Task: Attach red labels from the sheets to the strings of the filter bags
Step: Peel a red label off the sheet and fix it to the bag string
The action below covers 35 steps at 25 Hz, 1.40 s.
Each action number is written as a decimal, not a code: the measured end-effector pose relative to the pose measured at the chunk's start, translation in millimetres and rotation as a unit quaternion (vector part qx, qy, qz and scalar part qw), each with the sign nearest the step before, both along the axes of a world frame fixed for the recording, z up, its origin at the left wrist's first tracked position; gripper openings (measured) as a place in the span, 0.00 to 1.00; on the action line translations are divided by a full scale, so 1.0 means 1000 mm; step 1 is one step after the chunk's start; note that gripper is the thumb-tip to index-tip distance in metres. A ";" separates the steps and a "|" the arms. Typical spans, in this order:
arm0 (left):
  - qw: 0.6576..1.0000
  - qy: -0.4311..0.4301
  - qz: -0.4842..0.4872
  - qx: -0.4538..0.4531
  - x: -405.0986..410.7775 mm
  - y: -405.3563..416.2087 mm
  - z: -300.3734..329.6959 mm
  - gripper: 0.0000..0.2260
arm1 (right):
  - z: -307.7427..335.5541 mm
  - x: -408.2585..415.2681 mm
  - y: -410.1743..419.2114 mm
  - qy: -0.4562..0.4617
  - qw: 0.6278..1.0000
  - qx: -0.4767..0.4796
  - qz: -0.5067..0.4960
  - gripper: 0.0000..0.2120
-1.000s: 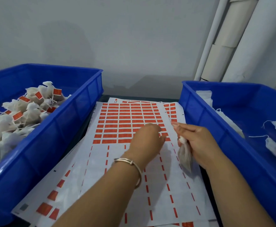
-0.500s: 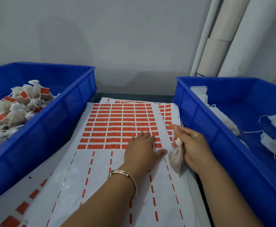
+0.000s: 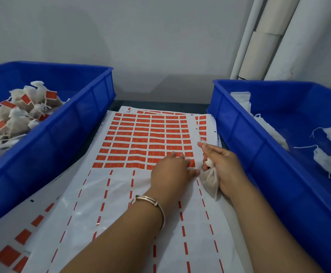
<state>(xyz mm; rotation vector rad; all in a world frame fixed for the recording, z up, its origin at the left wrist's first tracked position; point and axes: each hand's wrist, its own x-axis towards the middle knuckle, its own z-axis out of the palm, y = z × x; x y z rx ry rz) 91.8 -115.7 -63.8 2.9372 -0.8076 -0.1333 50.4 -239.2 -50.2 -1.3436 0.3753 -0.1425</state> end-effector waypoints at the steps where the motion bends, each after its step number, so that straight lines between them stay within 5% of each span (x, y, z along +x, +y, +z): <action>1: 0.999 -0.021 -0.021 0.023 -0.001 0.001 0.000 0.17 | 0.000 0.000 0.000 -0.003 1.000 0.000 -0.001 0.11; 4: 0.996 -0.082 -0.023 -0.010 -0.005 0.001 -0.004 0.13 | -0.001 0.001 0.001 -0.005 1.000 -0.005 0.001 0.11; 9: 0.988 -0.019 0.028 -0.154 -0.009 0.006 0.001 0.15 | -0.002 0.002 0.000 -0.014 1.000 -0.019 -0.008 0.09; 20: 0.999 0.034 0.005 0.022 0.009 -0.002 -0.002 0.19 | -0.004 0.003 0.000 -0.020 1.000 -0.012 -0.009 0.08; 23: 0.997 -0.010 0.018 -0.071 -0.002 0.003 -0.006 0.15 | -0.005 0.005 -0.001 -0.029 0.998 -0.025 -0.047 0.06; 29: 0.983 -0.024 0.074 -0.169 -0.001 0.011 -0.003 0.12 | -0.009 0.016 -0.006 0.061 0.942 -0.321 -0.077 0.12; 35: 0.945 -0.043 0.118 -0.303 -0.006 0.018 0.001 0.12 | -0.006 0.011 -0.010 0.129 0.961 -0.243 -0.021 0.13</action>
